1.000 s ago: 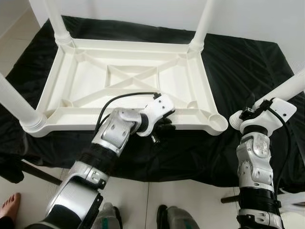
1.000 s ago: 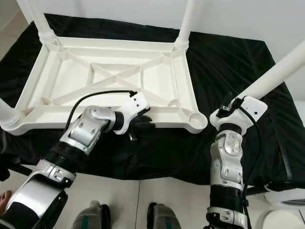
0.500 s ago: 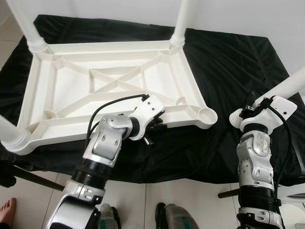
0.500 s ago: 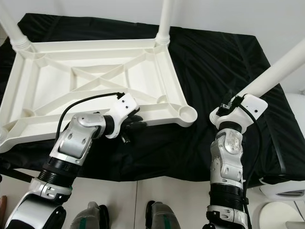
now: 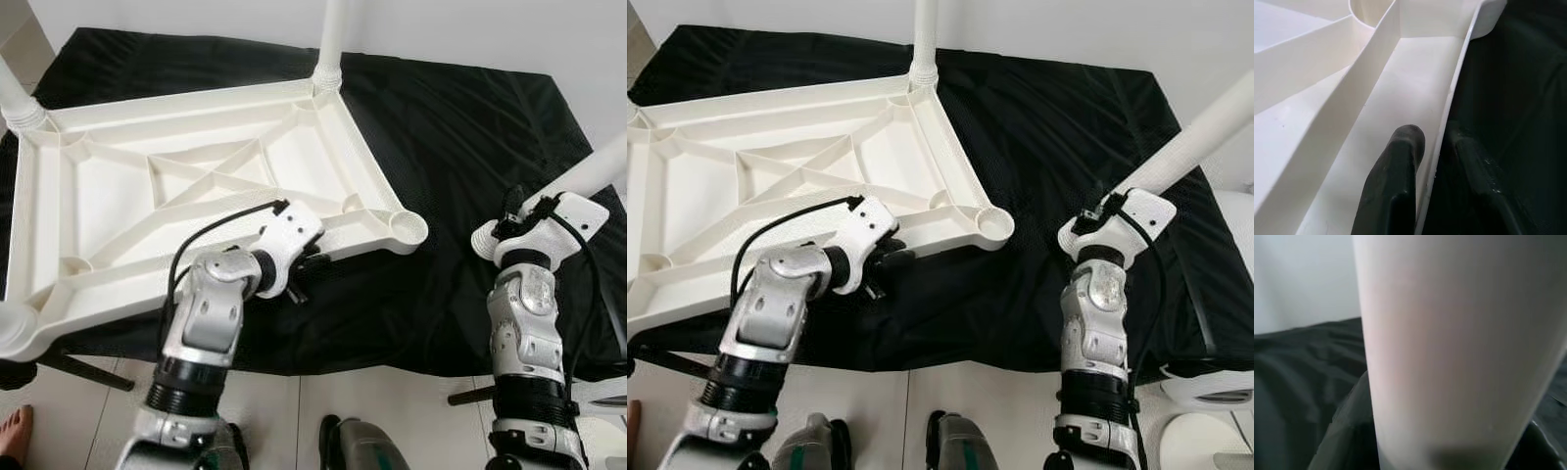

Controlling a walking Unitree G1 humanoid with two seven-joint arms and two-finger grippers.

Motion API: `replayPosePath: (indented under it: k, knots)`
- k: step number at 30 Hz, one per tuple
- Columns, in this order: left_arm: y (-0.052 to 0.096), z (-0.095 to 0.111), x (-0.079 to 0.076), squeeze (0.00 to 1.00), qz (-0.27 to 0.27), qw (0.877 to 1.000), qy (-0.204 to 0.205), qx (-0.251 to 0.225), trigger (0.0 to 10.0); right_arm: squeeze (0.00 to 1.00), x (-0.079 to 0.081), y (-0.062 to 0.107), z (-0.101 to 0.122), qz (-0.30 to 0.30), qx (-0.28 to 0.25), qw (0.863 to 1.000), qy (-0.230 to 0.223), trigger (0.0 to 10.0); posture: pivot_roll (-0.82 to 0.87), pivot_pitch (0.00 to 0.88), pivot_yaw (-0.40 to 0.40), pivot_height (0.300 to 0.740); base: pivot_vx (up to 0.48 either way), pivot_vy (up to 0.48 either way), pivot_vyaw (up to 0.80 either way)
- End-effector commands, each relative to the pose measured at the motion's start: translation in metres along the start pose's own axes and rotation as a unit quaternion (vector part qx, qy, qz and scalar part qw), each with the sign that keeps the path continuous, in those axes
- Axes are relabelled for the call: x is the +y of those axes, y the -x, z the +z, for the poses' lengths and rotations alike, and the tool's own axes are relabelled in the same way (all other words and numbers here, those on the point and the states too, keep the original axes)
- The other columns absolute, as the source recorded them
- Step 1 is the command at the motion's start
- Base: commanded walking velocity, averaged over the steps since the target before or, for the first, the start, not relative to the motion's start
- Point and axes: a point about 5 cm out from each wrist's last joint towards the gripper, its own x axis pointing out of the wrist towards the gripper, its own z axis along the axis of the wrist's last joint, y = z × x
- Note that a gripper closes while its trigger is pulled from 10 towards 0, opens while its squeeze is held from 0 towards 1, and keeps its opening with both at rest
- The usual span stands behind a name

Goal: Building children table

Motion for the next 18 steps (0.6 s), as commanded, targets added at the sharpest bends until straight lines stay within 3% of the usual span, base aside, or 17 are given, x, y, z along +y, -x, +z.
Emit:
replayPosePath:
  k: [1, 9, 15, 16, 17, 18]
  knots:
    - [-0.004, 0.004, -0.003, 0.0, 0.138, 0.99, 0.001, -0.016, 0.2, 0.0, 0.001, -0.003, 0.001, 0.005, -0.006, 1.0, 0.003, 10.0, 0.04, 0.107, -0.053, 0.74, 0.0, 0.0, 0.0]
    - [-0.014, 0.018, -0.039, 0.0, 0.053, 0.997, -0.015, -0.044, 0.0, 0.0, 0.002, -0.013, 0.009, 0.01, -0.021, 1.0, 0.004, 10.0, 0.02, 0.114, -0.045, 0.74, 0.0, 0.0, 0.0]
    - [-0.012, 0.017, -0.041, 0.0, 0.043, 0.998, -0.022, -0.043, 0.0, 0.0, 0.0, -0.014, 0.01, 0.009, -0.023, 1.0, 0.005, 10.0, 0.02, 0.114, -0.045, 0.74, 0.0, 0.0, 0.0]
    - [-0.011, 0.017, -0.043, 0.0, 0.033, 0.998, -0.033, -0.044, 9.4, 0.0, 0.0, -0.015, 0.01, 0.009, -0.024, 1.0, 0.006, 10.0, 0.03, 0.114, -0.047, 0.74, 0.0, 0.0, 0.0]
    - [-0.011, 0.017, -0.043, 0.0, 0.033, 0.998, -0.033, -0.044, 9.4, 0.0, 0.0, -0.015, 0.01, 0.009, -0.024, 1.0, 0.006, 10.0, 0.03, 0.114, -0.047, 0.74, 0.0, 0.0, 0.0]
    - [-0.009, 0.017, -0.049, 0.0, 0.017, 0.997, -0.05, -0.053, 10.0, 0.0, 0.0, -0.016, 0.01, 0.009, -0.025, 1.0, 0.006, 10.0, 0.03, 0.112, -0.048, 0.74, 0.0, 0.0, 0.0]
